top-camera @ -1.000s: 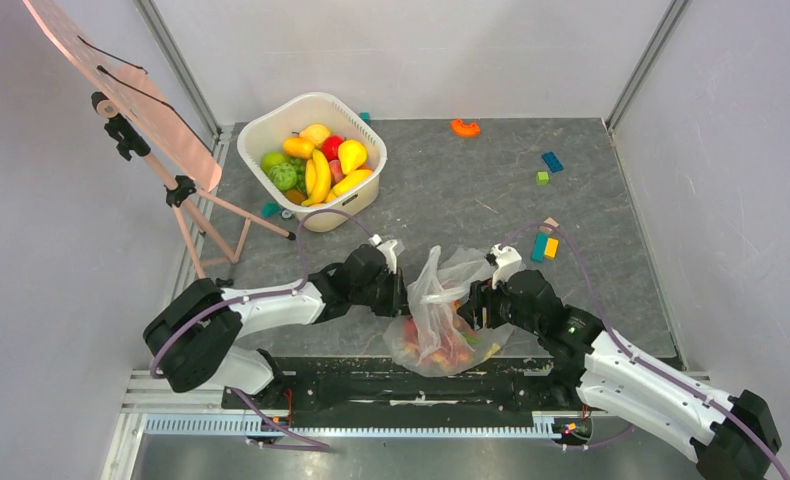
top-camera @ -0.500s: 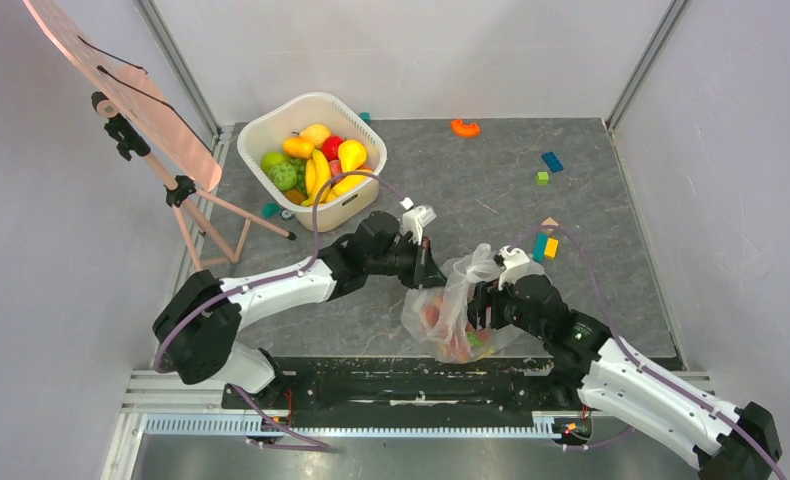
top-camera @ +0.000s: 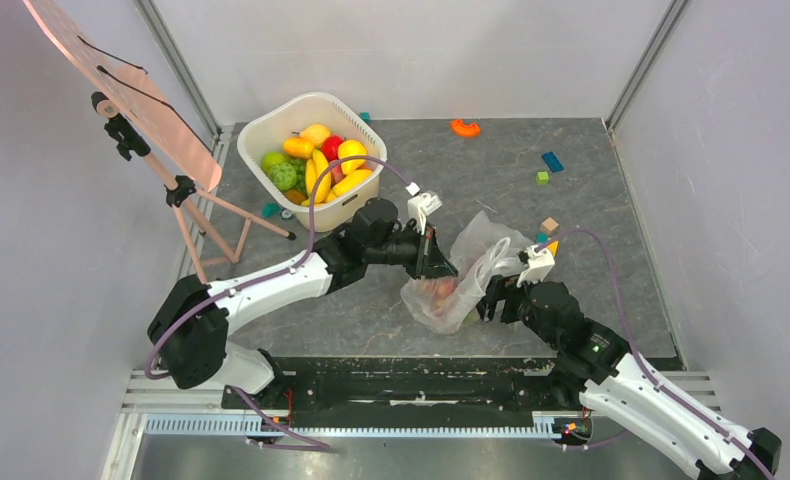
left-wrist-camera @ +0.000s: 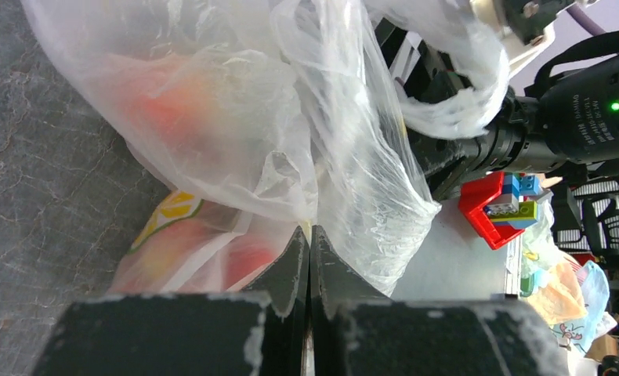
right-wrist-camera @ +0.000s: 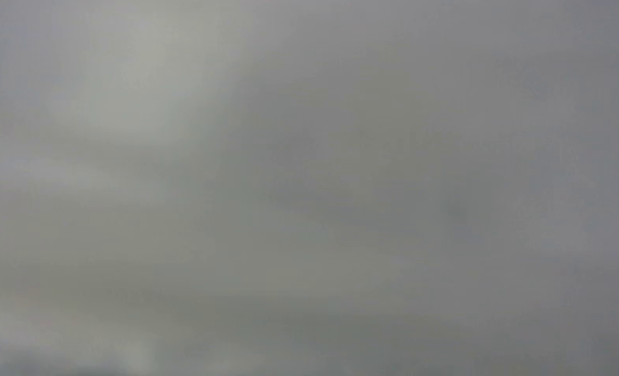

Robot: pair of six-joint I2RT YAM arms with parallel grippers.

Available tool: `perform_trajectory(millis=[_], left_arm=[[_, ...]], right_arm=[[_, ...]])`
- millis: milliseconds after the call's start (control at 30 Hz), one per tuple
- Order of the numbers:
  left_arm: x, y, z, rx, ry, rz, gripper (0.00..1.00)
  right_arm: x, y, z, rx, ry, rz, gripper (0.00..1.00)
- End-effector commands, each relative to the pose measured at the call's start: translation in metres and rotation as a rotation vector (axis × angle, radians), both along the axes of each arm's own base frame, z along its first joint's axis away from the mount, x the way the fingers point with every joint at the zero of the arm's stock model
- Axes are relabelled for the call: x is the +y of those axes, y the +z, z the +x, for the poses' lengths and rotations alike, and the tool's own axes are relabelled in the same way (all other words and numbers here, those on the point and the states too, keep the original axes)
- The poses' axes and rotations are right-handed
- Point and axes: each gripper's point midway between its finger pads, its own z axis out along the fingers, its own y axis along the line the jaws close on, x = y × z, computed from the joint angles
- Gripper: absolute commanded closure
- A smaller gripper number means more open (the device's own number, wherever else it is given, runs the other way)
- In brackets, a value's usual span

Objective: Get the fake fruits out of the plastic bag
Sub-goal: Adjust the plastic bag at the center of the board.

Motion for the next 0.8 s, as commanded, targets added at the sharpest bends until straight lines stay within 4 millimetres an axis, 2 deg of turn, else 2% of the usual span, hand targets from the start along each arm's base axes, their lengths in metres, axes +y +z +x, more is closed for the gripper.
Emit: perform_trajectory(millis=[0, 100, 233, 433, 567, 767], left_arm=[[-0.002, -0.014, 0.001, -0.009, -0.012, 0.013, 0.98], [-0.002, -0.025, 0.005, 0.011, 0.004, 0.026, 0.98], [-0.003, -0.032, 0.011, 0.021, 0.024, 0.037, 0.98], [-0.006, -0.039, 0.012, 0.041, 0.02, 0.035, 0.98], [-0.005, -0.04, 0.012, 0.044, 0.017, 0.032, 0.98], [-0.005, -0.041, 0.01, 0.05, 0.007, 0.023, 0.98]], right_arm=[[-0.016, 0.006, 0.011, -0.021, -0.121, -0.002, 0.23], [-0.024, 0.014, 0.017, -0.05, -0.189, 0.015, 0.31], [-0.029, 0.026, 0.024, -0.086, -0.233, 0.023, 0.37], [-0.025, 0.02, 0.031, -0.055, -0.227, -0.049, 0.45], [-0.022, 0.017, 0.038, -0.055, -0.225, -0.095, 0.45], [-0.021, 0.013, 0.051, -0.059, -0.237, -0.163, 0.4]])
